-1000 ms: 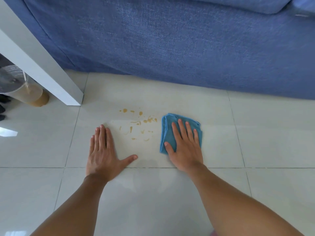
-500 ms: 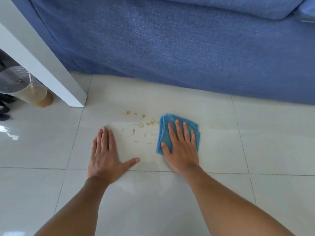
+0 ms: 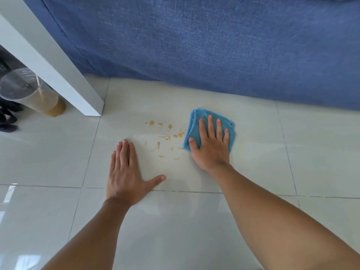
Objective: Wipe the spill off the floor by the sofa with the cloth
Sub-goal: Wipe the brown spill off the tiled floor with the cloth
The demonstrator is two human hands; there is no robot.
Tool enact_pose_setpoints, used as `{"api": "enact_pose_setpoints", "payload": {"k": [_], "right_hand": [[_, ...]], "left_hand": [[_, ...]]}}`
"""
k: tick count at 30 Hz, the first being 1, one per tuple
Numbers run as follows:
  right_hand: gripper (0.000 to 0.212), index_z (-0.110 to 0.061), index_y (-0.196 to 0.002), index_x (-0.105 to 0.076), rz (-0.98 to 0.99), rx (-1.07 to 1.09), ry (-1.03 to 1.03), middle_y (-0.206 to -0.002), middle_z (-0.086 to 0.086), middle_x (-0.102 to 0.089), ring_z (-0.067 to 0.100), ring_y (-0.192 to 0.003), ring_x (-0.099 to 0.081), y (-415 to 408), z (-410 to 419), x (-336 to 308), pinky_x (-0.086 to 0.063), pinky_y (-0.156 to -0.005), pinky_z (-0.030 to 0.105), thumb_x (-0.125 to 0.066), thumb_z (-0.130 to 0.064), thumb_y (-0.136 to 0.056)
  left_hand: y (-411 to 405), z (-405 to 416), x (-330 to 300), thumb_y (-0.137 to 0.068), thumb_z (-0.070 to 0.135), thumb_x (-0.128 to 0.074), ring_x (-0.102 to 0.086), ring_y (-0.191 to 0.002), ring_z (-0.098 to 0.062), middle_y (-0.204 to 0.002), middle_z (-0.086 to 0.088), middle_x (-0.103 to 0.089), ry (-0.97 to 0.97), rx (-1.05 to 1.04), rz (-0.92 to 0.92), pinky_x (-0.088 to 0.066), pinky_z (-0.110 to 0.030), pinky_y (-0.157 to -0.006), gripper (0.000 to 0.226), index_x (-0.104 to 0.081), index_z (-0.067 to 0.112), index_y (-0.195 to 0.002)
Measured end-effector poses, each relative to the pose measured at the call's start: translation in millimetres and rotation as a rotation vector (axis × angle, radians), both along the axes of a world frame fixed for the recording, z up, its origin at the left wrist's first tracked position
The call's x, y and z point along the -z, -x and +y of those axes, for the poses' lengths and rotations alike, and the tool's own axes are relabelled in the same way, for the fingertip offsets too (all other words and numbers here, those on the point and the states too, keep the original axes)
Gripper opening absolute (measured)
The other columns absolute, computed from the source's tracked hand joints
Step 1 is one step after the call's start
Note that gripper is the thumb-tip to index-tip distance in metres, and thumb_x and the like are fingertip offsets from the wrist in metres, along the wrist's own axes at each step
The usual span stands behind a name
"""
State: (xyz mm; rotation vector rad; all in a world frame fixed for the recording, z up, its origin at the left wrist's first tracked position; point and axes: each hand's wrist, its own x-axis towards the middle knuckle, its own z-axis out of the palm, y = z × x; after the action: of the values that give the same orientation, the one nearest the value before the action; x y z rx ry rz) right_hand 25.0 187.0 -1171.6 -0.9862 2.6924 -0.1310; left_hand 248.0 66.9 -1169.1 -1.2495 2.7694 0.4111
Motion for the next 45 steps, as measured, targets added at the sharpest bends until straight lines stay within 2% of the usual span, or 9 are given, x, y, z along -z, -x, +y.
{"api": "enact_pose_setpoints", "payload": {"k": [3, 6, 13, 19, 26, 31, 36, 45], "right_hand": [[0.078, -0.026, -0.164, -0.002, 0.008, -0.129, 0.004, -0.173, -0.003, 0.009, 0.021, -0.158, 0.013, -12, 25, -2, 0.006, -0.127, 0.048, -0.026, -0.061, -0.098], [0.08, -0.027, -0.164, -0.003, 0.002, -0.081, -0.003, -0.173, -0.004, 0.008, 0.02, -0.158, 0.011, -2, 30, -1, 0.006, -0.127, 0.046, -0.028, -0.062, -0.097], [0.079, -0.025, -0.164, 0.002, -0.047, 0.013, -0.011, -0.172, 0.001, 0.014, 0.024, -0.157, 0.018, 6, -22, -2, 0.012, -0.125, 0.05, -0.027, -0.059, -0.099], [0.079, -0.03, -0.164, 0.001, -0.058, -0.076, 0.004, -0.172, -0.006, 0.014, 0.018, -0.157, 0.017, -19, 26, -5, 0.01, -0.127, 0.045, -0.029, -0.058, -0.096], [0.078, -0.028, -0.164, 0.001, -0.063, 0.11, -0.007, -0.172, -0.002, 0.015, 0.023, -0.157, 0.017, 4, -16, -2, 0.012, -0.125, 0.049, -0.031, -0.054, -0.098], [0.078, -0.028, -0.164, 0.002, -0.085, -0.036, 0.003, -0.172, -0.001, 0.014, 0.023, -0.157, 0.016, -10, -4, -2, 0.01, -0.126, 0.049, -0.031, -0.053, -0.097], [0.083, -0.024, -0.164, -0.003, -0.022, -0.033, 0.022, -0.173, 0.002, 0.008, 0.027, -0.158, 0.011, -55, 31, 0, 0.006, -0.126, 0.051, -0.026, -0.061, -0.093], [0.085, -0.026, -0.164, 0.004, -0.08, -0.061, 0.009, -0.171, 0.0, 0.019, 0.024, -0.156, 0.021, -26, -13, -1, 0.013, -0.125, 0.05, -0.035, -0.062, -0.097]], "left_hand": [[1, 1, -1, -0.063, 0.096, -0.045, 0.006, -0.157, -0.028, -0.169, -0.017, 0.0, -0.004, 0.0, 0.005, -0.004, -0.044, -0.128, 0.142, -0.002, 0.001, -0.159], [1, 1, -1, -0.063, 0.098, -0.041, 0.006, -0.157, -0.028, -0.169, -0.017, 0.001, -0.004, -0.001, -0.009, -0.004, -0.044, -0.128, 0.142, -0.001, 0.001, -0.159], [0, -1, 0, -0.062, 0.098, -0.041, 0.008, -0.157, -0.027, -0.169, -0.017, 0.002, -0.005, -0.004, -0.018, -0.002, -0.043, -0.128, 0.143, 0.001, 0.002, -0.159], [1, -1, 1, -0.061, 0.1, -0.038, 0.009, -0.157, -0.027, -0.169, -0.017, 0.002, -0.008, -0.005, -0.005, -0.003, -0.043, -0.128, 0.144, 0.003, 0.003, -0.16], [2, 0, -2, -0.061, 0.099, -0.042, 0.007, -0.157, -0.027, -0.169, -0.017, 0.0, -0.026, -0.011, 0.01, -0.003, -0.043, -0.128, 0.144, 0.0, 0.003, -0.16], [2, 0, -5, -0.061, 0.098, -0.043, 0.009, -0.157, -0.026, -0.17, -0.016, 0.002, -0.032, -0.014, 0.003, 0.0, -0.041, -0.128, 0.144, 0.001, 0.003, -0.16], [1, -1, -4, -0.059, 0.099, -0.043, 0.009, -0.157, -0.025, -0.17, -0.015, 0.003, -0.036, -0.012, 0.006, 0.0, -0.041, -0.127, 0.146, 0.002, 0.003, -0.159], [0, -3, -6, -0.046, 0.104, -0.045, 0.012, -0.157, -0.026, -0.169, -0.015, 0.007, -0.07, 0.008, -0.011, 0.003, -0.041, -0.127, 0.16, 0.004, 0.003, -0.16]]}}
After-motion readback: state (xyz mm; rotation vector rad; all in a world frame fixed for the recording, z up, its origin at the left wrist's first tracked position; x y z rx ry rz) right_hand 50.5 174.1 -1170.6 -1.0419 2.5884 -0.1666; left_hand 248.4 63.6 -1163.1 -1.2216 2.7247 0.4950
